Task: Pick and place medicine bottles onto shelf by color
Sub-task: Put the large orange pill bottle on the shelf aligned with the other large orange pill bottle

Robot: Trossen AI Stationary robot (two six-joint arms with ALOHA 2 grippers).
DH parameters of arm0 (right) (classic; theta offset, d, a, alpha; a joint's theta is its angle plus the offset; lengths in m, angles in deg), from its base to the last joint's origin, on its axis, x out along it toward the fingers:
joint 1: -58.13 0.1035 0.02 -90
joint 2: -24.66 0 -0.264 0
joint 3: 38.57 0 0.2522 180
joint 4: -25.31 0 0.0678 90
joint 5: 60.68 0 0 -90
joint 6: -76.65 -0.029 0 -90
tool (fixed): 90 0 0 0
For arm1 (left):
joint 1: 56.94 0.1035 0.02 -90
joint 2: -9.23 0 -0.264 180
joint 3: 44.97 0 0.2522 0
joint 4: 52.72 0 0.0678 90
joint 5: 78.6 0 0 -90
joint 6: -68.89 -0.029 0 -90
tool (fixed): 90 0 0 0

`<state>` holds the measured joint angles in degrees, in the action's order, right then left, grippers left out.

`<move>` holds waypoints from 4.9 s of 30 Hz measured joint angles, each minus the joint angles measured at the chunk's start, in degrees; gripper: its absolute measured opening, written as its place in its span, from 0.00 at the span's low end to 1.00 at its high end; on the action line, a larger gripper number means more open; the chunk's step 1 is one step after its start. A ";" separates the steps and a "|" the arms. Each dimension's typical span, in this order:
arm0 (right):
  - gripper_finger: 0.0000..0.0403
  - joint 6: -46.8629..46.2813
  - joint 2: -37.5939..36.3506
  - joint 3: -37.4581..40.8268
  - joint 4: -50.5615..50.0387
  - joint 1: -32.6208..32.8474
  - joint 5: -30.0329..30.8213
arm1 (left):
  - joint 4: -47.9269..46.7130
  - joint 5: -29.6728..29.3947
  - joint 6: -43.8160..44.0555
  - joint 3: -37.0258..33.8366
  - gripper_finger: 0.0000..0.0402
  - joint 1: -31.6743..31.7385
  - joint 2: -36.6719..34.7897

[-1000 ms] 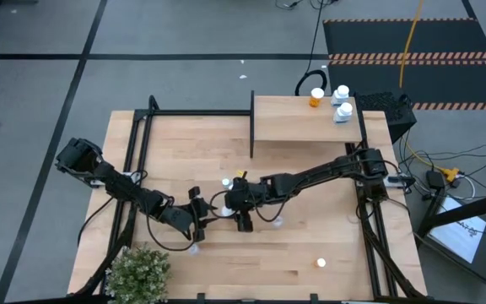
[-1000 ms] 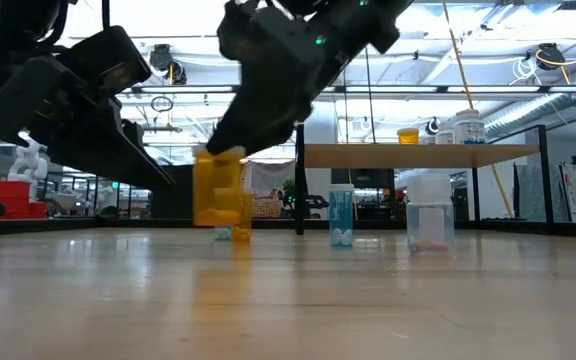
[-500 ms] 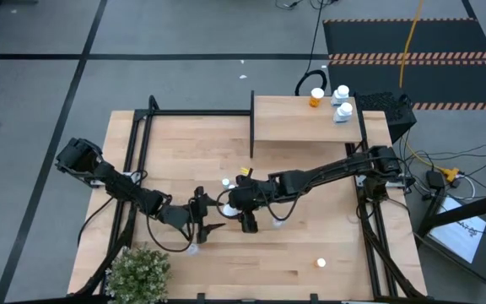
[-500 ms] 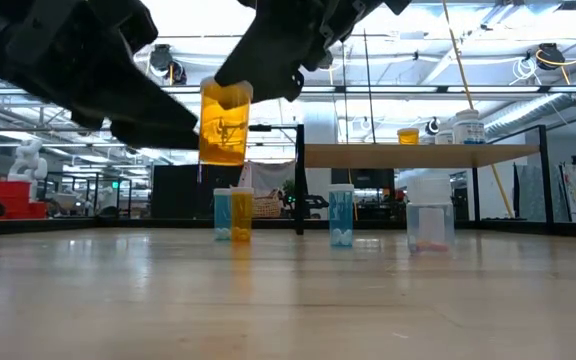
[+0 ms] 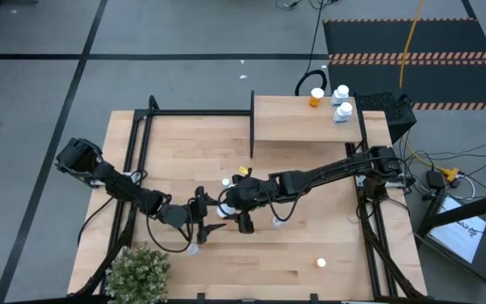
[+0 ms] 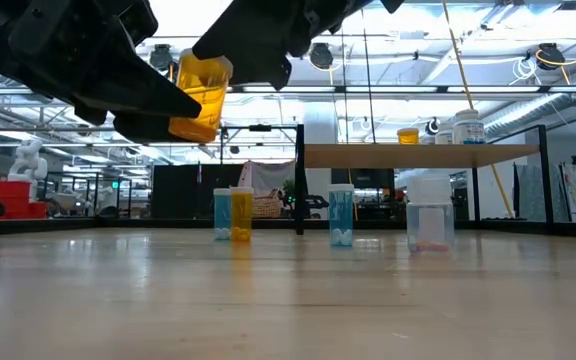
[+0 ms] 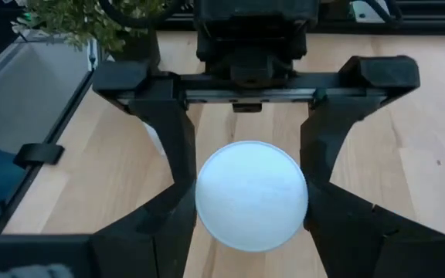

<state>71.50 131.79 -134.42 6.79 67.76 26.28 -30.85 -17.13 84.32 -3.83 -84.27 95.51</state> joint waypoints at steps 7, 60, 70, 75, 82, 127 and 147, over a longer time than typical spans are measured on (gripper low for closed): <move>0.53 -0.06 0.00 0.00 0.05 -0.01 -0.04 | 0.47 -0.03 -1.65 -0.01 0.73 0.00 0.00; 0.62 -4.48 2.12 -0.04 0.34 0.10 7.45 | -5.59 -0.11 -0.30 0.02 0.49 2.36 -0.02; 0.52 -4.12 2.54 -0.04 0.24 -0.17 6.25 | -6.13 -0.04 -0.10 -0.07 0.49 2.36 0.02; 0.60 -3.93 2.59 -0.04 0.00 -0.17 6.76 | -5.73 -0.04 -0.14 -0.07 0.49 2.36 0.02; 0.63 -2.94 2.62 -0.04 -0.12 -0.17 7.45 | -5.57 -0.04 -0.17 -0.04 0.49 2.36 0.02; 0.53 -1.65 -14.10 0.02 -22.48 -1.30 10.53 | -5.57 -0.26 1.08 0.04 0.70 1.55 0.00; 0.53 1.98 -29.30 0.02 -35.03 -12.96 10.46 | -4.27 -0.55 -1.65 0.04 0.70 4.07 0.00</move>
<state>73.48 102.49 -134.40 -28.23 54.80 36.74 -35.13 -17.68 82.67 -3.79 -80.20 95.51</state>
